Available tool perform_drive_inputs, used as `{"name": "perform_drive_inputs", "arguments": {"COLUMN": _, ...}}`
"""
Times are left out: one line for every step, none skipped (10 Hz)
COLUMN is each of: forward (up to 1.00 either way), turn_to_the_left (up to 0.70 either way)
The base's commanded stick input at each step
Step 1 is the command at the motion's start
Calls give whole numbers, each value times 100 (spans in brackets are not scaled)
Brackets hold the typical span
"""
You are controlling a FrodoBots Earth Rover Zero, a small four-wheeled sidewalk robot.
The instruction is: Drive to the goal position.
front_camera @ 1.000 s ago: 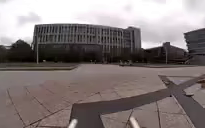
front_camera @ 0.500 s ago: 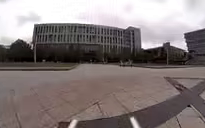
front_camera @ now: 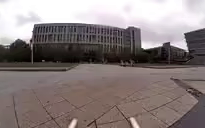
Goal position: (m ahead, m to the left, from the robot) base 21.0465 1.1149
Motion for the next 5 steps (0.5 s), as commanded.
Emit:
{"name": "perform_drive_inputs", "arguments": {"forward": 100, "turn_to_the_left": 0}}
{"name": "perform_drive_inputs", "arguments": {"forward": 100, "turn_to_the_left": 0}}
{"name": "perform_drive_inputs", "arguments": {"forward": 100, "turn_to_the_left": 0}}
{"name": "perform_drive_inputs", "arguments": {"forward": 100, "turn_to_the_left": 0}}
{"name": "perform_drive_inputs", "arguments": {"forward": 100, "turn_to_the_left": 0}}
